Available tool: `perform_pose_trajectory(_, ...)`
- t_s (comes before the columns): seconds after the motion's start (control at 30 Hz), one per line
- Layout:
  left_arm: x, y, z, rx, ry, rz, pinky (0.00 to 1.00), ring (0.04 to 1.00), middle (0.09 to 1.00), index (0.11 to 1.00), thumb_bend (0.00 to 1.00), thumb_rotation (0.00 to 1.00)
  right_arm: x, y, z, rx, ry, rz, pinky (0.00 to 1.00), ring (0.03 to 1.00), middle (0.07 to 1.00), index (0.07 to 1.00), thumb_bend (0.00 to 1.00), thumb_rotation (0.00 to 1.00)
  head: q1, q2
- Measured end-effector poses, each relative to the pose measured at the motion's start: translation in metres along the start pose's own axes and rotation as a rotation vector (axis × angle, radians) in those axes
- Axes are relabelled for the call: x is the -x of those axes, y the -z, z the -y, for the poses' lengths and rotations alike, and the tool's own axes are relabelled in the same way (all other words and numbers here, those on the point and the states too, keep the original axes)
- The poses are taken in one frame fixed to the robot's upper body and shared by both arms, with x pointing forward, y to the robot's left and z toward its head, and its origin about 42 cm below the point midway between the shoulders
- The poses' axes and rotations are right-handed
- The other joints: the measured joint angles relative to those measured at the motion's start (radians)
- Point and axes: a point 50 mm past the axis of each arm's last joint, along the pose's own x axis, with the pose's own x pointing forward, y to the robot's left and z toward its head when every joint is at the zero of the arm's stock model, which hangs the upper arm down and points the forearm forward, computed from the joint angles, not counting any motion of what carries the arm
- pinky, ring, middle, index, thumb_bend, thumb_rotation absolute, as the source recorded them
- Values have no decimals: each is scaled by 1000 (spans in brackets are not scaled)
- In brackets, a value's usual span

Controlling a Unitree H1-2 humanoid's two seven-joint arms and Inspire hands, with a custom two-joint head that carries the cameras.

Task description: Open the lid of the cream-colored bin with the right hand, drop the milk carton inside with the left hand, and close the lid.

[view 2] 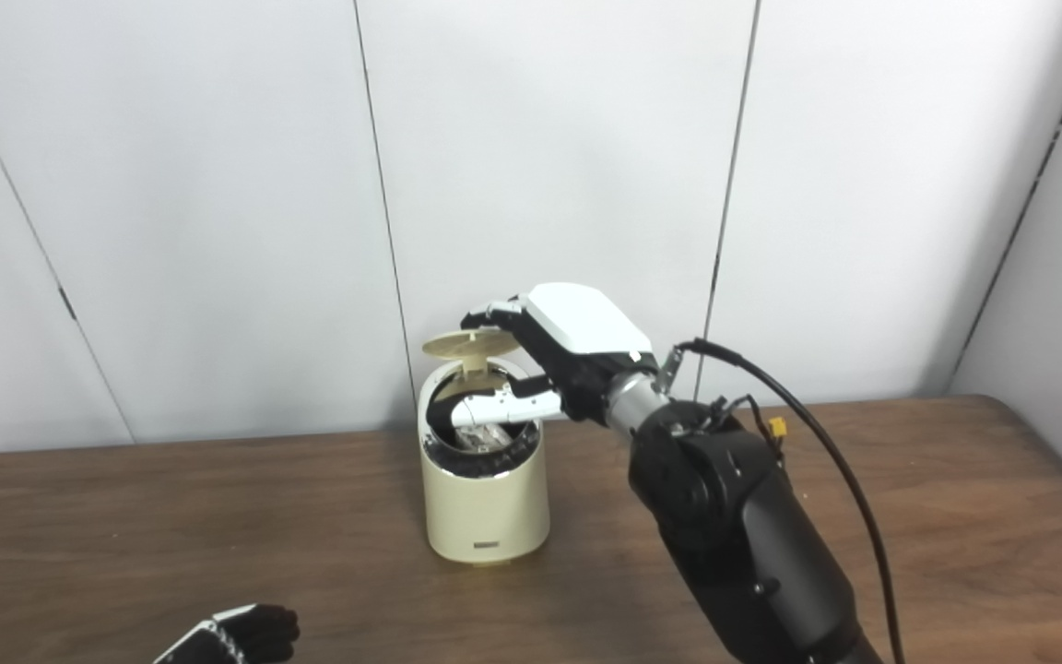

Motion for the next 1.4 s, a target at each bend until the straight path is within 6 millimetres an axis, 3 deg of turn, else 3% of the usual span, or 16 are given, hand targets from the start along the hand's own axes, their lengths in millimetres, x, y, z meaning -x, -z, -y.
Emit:
perform_pose_trajectory(0.47,-2,-25,5,0,-3,95,653,696,695,672,393,793,23,5,-11,-12,-32,5,863,888,818,800,806,868,17,34)
perform_pose_trajectory(0.8,-1,-28,6,-2,1,78,653,700,690,666,389,783,34,23,-27,-1,-98,-39,859,900,837,810,779,872,34,55)
perform_pose_trajectory(1.07,0,-28,8,-4,1,54,631,686,678,656,388,781,40,25,-40,32,-118,-22,850,882,828,798,764,854,40,64)
perform_pose_trajectory(1.17,0,-32,9,-4,5,66,628,682,674,654,384,787,43,25,-45,57,-112,-5,860,887,843,811,764,836,43,64)
perform_pose_trajectory(1.27,0,-33,11,-5,8,71,608,672,669,653,367,776,47,24,-50,105,-102,8,852,915,893,830,747,738,48,68)
perform_pose_trajectory(1.4,0,-33,12,-6,3,70,592,662,661,645,357,773,54,26,-62,199,-89,31,864,952,940,852,732,716,49,68)
